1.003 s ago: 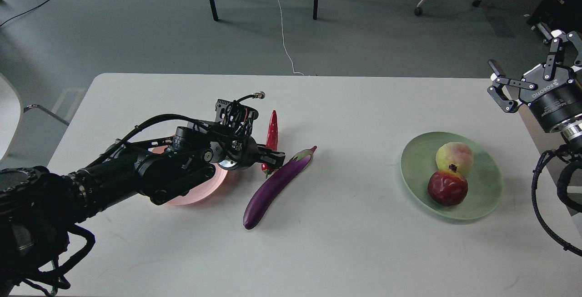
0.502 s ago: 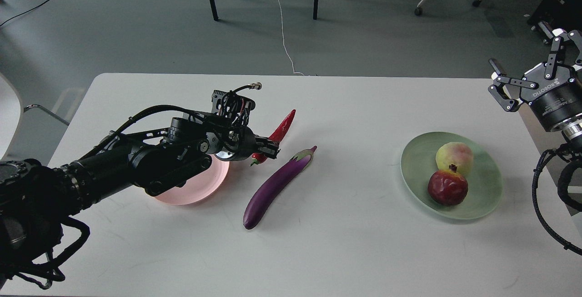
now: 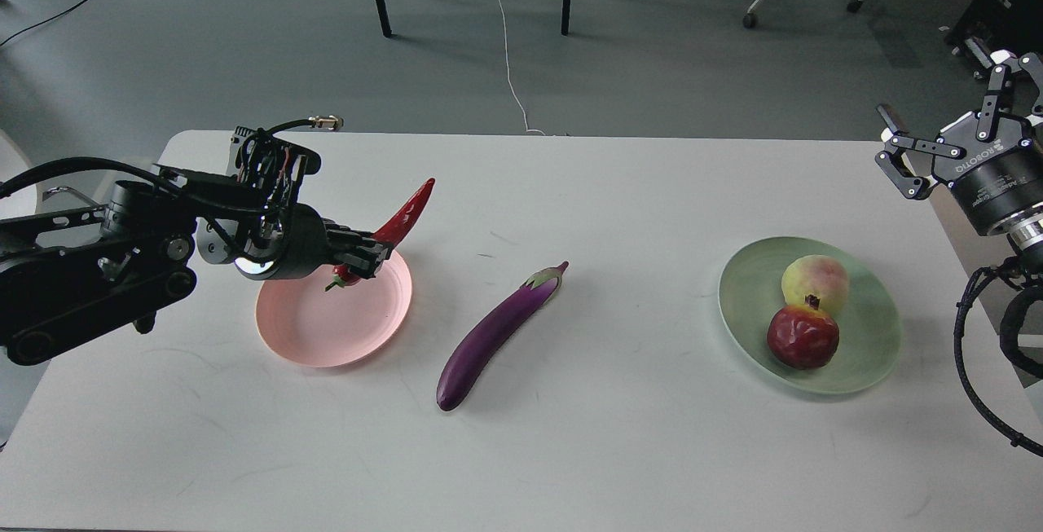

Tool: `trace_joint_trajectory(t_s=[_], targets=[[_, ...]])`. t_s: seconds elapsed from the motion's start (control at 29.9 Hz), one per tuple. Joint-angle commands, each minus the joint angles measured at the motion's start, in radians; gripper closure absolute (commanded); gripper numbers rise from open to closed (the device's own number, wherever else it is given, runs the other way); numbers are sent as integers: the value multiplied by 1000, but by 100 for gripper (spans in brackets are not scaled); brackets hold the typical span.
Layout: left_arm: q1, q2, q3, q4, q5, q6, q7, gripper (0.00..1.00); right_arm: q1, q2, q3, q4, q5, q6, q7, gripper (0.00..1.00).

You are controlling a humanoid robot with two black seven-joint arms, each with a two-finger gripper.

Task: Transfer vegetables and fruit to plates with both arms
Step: 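Lower the chili pepper onto the pink plate and release it, then grasp the purple eggplant with the left gripper and lift it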

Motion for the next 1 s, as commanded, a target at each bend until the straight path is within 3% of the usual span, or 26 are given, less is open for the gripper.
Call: trace_joint_trajectory(t_s=[0.0, 0.23, 0.27, 0.37, 0.57, 0.74, 0.97], targets=[[73, 53, -6, 30, -1, 6, -14, 82, 0, 2, 0, 5, 0, 0, 0, 2], [153, 58, -1, 84, -4, 104, -17, 74, 1, -3, 0, 18, 0, 0, 0, 2], [158, 56, -1, 84, -4, 105, -16, 70, 3, -6, 0, 18, 0, 0, 0, 2], [159, 58, -3, 84, -3, 108, -13, 40, 3, -17, -2, 21, 0, 0, 0, 2], [158, 62, -12, 81, -3, 107, -13, 34, 3, -28, -2, 29, 0, 0, 0, 2], [139, 76, -24, 69, -1, 108, -17, 18, 1, -29, 0, 29, 0, 0, 0, 2], [3, 47, -78, -141, 4, 87, -10, 18, -2, -25, -2, 28, 0, 0, 0, 2]])
